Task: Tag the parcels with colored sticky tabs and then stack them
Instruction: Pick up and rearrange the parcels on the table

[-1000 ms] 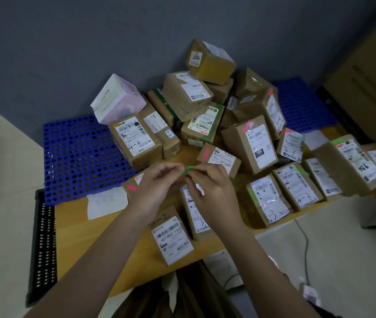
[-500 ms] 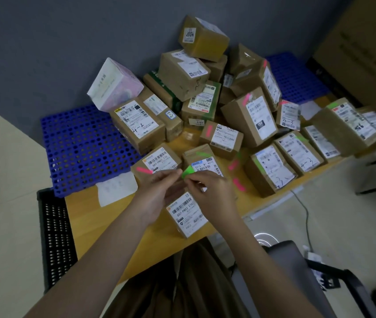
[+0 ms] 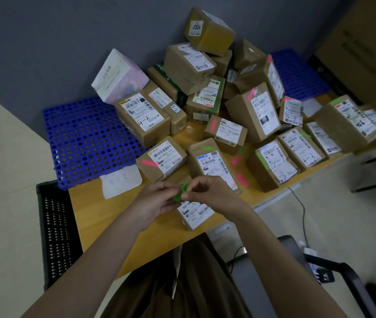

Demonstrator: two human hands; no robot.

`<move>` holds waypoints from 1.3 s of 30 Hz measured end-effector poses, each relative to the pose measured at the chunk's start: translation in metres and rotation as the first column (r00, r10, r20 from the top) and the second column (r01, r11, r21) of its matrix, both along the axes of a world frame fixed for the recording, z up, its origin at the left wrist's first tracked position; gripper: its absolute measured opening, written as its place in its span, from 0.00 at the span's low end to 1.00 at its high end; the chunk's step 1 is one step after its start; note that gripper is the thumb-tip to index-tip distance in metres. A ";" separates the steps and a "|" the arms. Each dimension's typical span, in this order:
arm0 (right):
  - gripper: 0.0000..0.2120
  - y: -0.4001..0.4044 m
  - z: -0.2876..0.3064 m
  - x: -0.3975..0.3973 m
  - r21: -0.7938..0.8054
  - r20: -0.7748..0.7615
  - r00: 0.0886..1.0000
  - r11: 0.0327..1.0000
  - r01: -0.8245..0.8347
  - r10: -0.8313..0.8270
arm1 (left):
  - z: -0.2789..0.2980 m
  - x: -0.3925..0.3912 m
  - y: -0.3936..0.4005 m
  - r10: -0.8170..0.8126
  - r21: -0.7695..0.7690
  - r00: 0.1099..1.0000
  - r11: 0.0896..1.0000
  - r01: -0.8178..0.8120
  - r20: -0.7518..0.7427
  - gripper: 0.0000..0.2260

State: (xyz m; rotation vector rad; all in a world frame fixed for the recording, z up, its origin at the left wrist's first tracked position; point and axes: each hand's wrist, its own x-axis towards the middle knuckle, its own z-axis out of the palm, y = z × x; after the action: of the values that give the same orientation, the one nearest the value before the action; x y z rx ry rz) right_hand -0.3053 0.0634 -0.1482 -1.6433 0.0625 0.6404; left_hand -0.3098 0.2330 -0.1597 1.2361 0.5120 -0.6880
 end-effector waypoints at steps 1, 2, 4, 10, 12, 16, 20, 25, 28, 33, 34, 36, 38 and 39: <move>0.05 0.000 -0.001 0.000 -0.010 0.002 1.000 1.000 -0.009 0.009 | 0.000 0.000 0.000 0.001 0.013 1.000 1.000 -0.001 0.010 0.05; 0.04 0.001 -0.001 -0.001 -0.020 0.009 1.000 1.000 -0.011 0.011 | 0.000 -0.001 0.000 0.000 0.028 1.000 1.000 -0.001 0.022 0.05; 0.02 0.003 -0.004 -0.003 -0.015 0.033 0.999 1.000 0.021 -0.021 | -0.001 -0.002 0.001 -0.007 0.057 0.998 0.998 0.004 0.057 0.06; 0.05 0.011 -0.014 -0.007 0.044 0.017 0.987 0.987 0.157 -0.158 | -0.004 -0.005 0.005 -0.026 0.043 0.990 0.999 0.021 0.135 0.07; 0.05 0.012 -0.018 -0.007 0.033 -0.014 0.983 0.983 0.183 -0.183 | -0.006 -0.005 0.008 -0.048 0.055 0.987 0.998 0.039 0.152 0.08; 0.04 0.013 -0.028 -0.007 -0.006 -0.112 0.973 0.980 0.201 -0.200 | -0.011 -0.005 0.008 -0.097 0.152 0.979 0.986 0.070 0.178 0.10; 0.05 0.012 -0.041 -0.006 0.065 -0.157 0.897 0.902 0.428 -0.414 | -0.023 0.000 0.004 -0.032 0.297 0.987 0.955 -0.015 0.155 0.09; 0.04 0.006 -0.057 0.002 0.009 -0.085 0.860 0.863 0.505 -0.503 | -0.046 0.004 0.006 0.081 0.380 0.988 0.917 -0.125 0.130 0.09; 0.04 0.003 -0.063 0.012 -0.127 -0.003 0.883 0.876 0.466 -0.470 | -0.053 0.005 0.003 0.201 0.303 0.976 0.928 -0.218 0.084 0.11; 0.07 0.005 -0.076 0.036 -0.418 0.163 0.980 0.891 0.177 -0.118 | -0.063 0.011 -0.005 0.308 0.181 0.951 0.935 -0.304 0.002 0.12; 0.08 0.007 -0.077 0.041 -0.471 0.162 0.987 0.877 0.100 -0.025 | -0.065 0.013 -0.006 0.311 0.186 0.951 0.934 -0.304 -0.004 0.11; 0.08 0.010 -0.079 0.049 -0.558 0.159 0.977 0.830 -0.028 0.140 | -0.071 0.016 -0.008 0.299 0.212 0.954 0.933 -0.290 -0.008 0.09; 0.07 0.014 -0.079 0.055 -0.628 0.155 0.955 0.771 -0.103 0.254 | -0.075 0.018 -0.009 0.282 0.248 0.959 0.930 -0.270 -0.012 0.08; 0.07 0.016 -0.079 0.056 -0.665 0.154 0.942 0.737 -0.124 0.297 | -0.077 0.018 -0.009 0.281 0.259 0.960 0.928 -0.267 -0.015 0.08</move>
State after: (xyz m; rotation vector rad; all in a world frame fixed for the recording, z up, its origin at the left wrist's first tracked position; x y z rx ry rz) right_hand -0.2488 0.0798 -0.2271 -2.4326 -0.1055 0.6105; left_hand -0.2914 0.2239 -0.2363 1.3551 0.8195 -0.4248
